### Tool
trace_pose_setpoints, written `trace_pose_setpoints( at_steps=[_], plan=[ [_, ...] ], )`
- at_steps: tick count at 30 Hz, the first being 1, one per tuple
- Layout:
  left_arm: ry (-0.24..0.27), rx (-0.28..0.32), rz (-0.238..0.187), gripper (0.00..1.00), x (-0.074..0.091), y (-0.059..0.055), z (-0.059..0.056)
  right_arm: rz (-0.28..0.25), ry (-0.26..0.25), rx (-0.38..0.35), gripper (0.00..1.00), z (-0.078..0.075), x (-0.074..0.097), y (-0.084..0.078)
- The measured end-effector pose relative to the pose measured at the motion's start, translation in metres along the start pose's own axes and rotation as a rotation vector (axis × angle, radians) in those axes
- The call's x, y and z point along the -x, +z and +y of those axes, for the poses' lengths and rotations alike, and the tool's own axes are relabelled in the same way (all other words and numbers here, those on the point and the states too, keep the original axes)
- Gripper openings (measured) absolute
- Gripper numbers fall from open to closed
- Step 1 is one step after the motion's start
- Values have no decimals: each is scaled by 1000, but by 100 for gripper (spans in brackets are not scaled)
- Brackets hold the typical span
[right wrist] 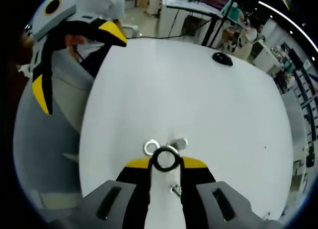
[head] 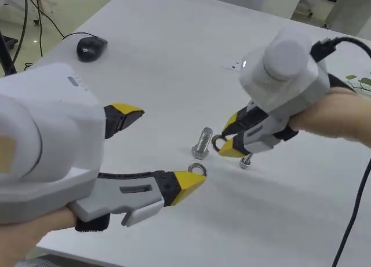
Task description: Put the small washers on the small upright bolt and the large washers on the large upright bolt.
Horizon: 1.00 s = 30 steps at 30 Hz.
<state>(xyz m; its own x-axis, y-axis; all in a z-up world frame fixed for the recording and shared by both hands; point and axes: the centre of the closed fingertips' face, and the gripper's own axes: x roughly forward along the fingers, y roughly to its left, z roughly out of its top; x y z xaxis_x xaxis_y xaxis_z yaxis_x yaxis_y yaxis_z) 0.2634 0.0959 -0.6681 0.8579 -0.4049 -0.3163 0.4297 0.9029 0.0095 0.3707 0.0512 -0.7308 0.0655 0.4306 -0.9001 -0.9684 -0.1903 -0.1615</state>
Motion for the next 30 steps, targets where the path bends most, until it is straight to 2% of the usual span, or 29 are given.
trace_pose_setpoints(
  at_steps=[4, 8, 13, 24, 28, 30],
  plan=[
    [4, -1, 6, 70, 0, -1, 1, 4, -3, 13, 21, -9, -7, 7],
    [11, 5, 7, 70, 0, -1, 4, 13, 9, 23, 21, -10, -18, 10],
    [14, 13, 13, 69, 0, -3, 7, 41, 21, 29, 21, -13, -30, 6],
    [12, 20, 18, 69, -1, -6, 7, 63, 34, 26, 22, -15, -44, 1],
    [15, 21, 21, 69, 0, -6, 7, 91, 42, 43, 22, -9, -54, -1],
    [18, 25, 21, 69, 1, -7, 7, 81, 41, 41, 22, -11, -54, 1]
  ],
)
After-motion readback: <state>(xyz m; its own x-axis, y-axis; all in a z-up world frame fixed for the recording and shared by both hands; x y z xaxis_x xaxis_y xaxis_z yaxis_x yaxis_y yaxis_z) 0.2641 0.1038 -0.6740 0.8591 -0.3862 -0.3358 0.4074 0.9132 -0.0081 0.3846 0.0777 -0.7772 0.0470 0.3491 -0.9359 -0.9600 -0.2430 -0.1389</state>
